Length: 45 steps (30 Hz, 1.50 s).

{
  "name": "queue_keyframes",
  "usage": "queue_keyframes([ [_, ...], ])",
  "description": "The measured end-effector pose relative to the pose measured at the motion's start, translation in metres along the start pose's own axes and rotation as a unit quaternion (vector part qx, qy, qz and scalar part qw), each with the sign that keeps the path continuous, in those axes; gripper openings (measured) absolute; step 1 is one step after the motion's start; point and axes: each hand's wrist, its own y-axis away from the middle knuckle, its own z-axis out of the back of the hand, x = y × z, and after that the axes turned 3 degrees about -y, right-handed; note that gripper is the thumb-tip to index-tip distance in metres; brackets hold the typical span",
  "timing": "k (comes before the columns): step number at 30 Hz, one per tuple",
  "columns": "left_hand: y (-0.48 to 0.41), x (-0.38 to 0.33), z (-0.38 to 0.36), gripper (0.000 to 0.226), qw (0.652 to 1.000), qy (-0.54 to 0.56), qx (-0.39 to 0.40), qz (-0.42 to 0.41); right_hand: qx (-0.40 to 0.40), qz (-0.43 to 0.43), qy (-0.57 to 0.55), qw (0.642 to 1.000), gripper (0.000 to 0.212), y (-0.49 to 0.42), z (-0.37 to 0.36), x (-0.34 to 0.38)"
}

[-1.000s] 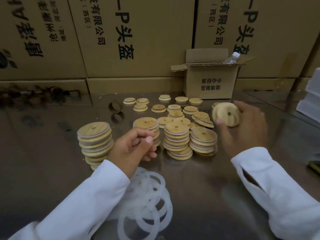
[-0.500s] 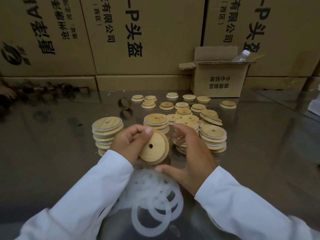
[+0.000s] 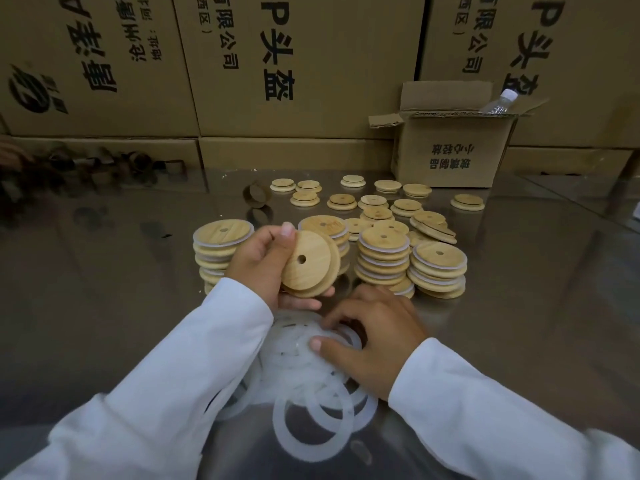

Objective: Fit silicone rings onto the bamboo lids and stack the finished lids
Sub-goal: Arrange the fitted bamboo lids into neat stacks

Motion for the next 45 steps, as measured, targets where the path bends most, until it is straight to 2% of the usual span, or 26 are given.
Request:
queue_keyframes([
  [6, -0.003, 0.002, 0.000, 0.021, 1.000, -0.014, -0.022, -0.006, -0.006, 0.008, -0.037, 0.999, 0.016, 0.002, 0.001, 0.005],
  [12, -0.005, 0.007, 0.002, 0.037, 1.000, -0.017, 0.002, -0.016, -0.013, -0.029, -0.097, 0.995, 0.007, 0.003, -0.003, 0.011],
  [15, -0.006, 0.009, 0.003, 0.036, 1.000, -0.010, 0.008, -0.018, -0.025, -0.044, -0.123, 0.991, 0.009, 0.003, -0.005, 0.013],
  [18, -0.007, 0.009, 0.006, 0.034, 1.000, -0.007, 0.006, -0.021, -0.040, -0.056, -0.155, 0.986, 0.022, 0.002, -0.001, 0.013],
  [23, -0.006, 0.009, 0.007, 0.028, 1.000, 0.012, -0.016, -0.020, -0.066, -0.061, -0.292, 0.952, 0.024, -0.002, 0.013, 0.008],
  [28, -0.009, 0.011, 0.009, 0.015, 0.999, 0.032, -0.029, -0.003, -0.127, -0.064, -0.355, 0.924, 0.026, -0.003, 0.015, 0.005],
  [33, -0.003, 0.011, -0.002, 0.007, 0.997, 0.030, 0.004, 0.067, -0.195, -0.090, -0.433, 0.875, 0.018, -0.007, 0.014, 0.008],
  [36, -0.001, 0.009, -0.005, 0.010, 0.990, 0.045, 0.044, 0.125, -0.211, -0.135, -0.437, 0.864, 0.016, -0.010, 0.015, 0.007],
  [39, -0.001, 0.006, -0.003, 0.031, 0.980, 0.065, 0.091, 0.164, -0.227, -0.179, -0.421, 0.860, 0.017, -0.011, 0.014, 0.004],
  [41, 0.001, 0.005, -0.003, 0.033, 0.980, 0.048, 0.107, 0.159, -0.240, -0.187, -0.407, 0.861, 0.016, -0.011, 0.013, 0.003],
  [45, 0.004, 0.010, -0.004, 0.020, 0.983, 0.019, 0.126, 0.131, -0.272, -0.152, -0.387, 0.868, 0.018, -0.009, 0.014, 0.007],
])
